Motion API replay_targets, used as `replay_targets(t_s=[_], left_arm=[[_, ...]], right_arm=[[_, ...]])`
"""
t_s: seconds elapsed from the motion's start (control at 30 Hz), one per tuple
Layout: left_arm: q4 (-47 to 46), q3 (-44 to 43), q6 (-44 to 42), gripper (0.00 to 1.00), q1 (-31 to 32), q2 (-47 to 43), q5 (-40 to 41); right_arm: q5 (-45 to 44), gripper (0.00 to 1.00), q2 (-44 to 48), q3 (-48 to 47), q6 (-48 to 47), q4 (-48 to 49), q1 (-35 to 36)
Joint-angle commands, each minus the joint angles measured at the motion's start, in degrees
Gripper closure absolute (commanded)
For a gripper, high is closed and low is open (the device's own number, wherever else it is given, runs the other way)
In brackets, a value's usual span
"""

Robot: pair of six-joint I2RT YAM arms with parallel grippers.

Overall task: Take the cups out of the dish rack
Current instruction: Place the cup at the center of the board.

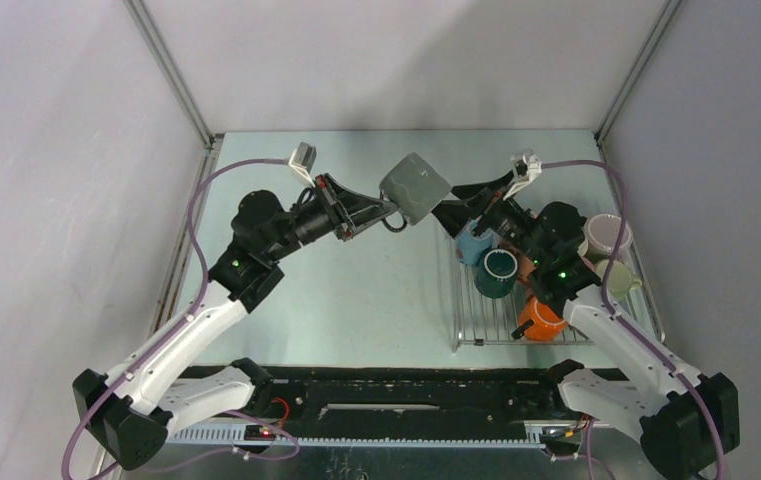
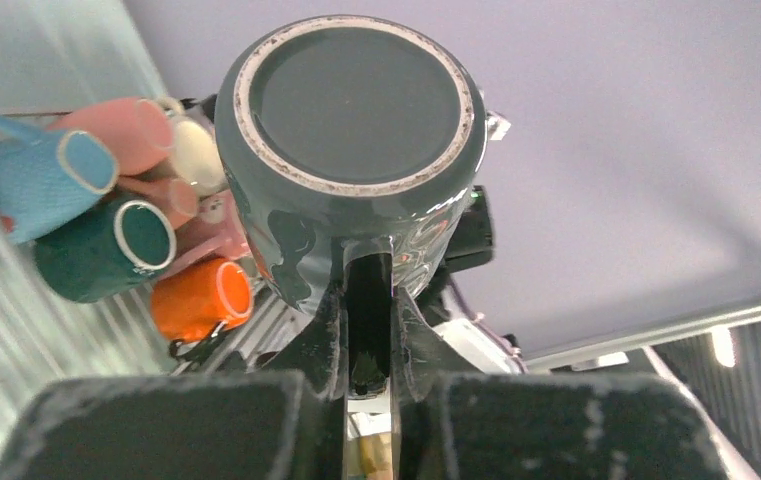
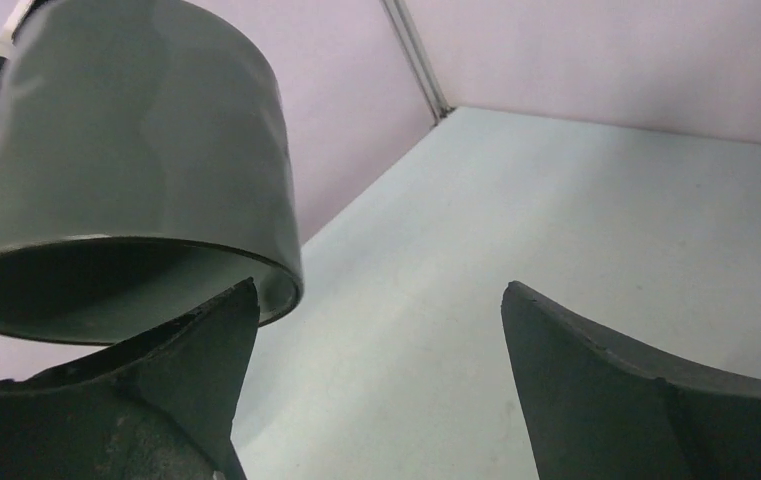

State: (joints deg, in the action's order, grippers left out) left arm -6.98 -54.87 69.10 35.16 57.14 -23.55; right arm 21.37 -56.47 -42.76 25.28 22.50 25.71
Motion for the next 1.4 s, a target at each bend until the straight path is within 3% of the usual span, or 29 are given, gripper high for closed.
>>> replay_targets(t_s=[0.0,0.27,0.43,0.67,0.77,0.9,0.97,1.03,1.2,1.37], left_arm=[[-13.7,-2.0,8.1,1.00,-0.8,-1.3,-2.6],[-18.5,1.2,13.5,1.00,-1.4,-1.6,-2.4],[-22.5,3.8,16.9,1.00,-1.4,-1.8,-2.1],[-25.4,6.4,19.3,1.00,-1.5,-1.9,-1.6],[-26.7,7.9,20.3,1.00,-1.8,-2.0,-1.3],[-27.0,9.8,21.0,1.00,-2.5,-2.3,-1.8],[-26.9,10.7,20.9,0.89,-2.9,-2.5,-2.2],[-26.2,11.6,20.1,0.69,-3.4,-3.0,-2.4],[-21.1,13.3,16.2,0.34,-4.5,-5.0,-2.2],[-2.5,11.6,3.8,0.02,-6.2,-9.0,-1.0]], right_arm=[[0.3,0.04,-3.2,-2.6,3.1,10.1,3.4],[-5.5,0.17,-5.6,-4.9,10.3,14.4,6.0],[-6.2,0.35,-7.4,-7.1,14.0,15.5,6.5],[-7.1,0.50,-8.7,-8.8,16.9,16.8,7.6],[-8.1,0.63,-8.8,-9.0,18.0,16.0,7.9],[-10.3,0.98,-8.5,-9.6,17.9,12.7,8.5],[-11.7,1.00,-8.2,-10.2,17.4,10.4,8.9],[-12.8,1.00,-8.0,-10.4,17.2,8.9,9.2],[-15.7,1.00,-7.9,-12.4,17.2,2.3,9.3],[-20.5,1.00,-11.2,-20.7,16.3,-15.5,9.4]])
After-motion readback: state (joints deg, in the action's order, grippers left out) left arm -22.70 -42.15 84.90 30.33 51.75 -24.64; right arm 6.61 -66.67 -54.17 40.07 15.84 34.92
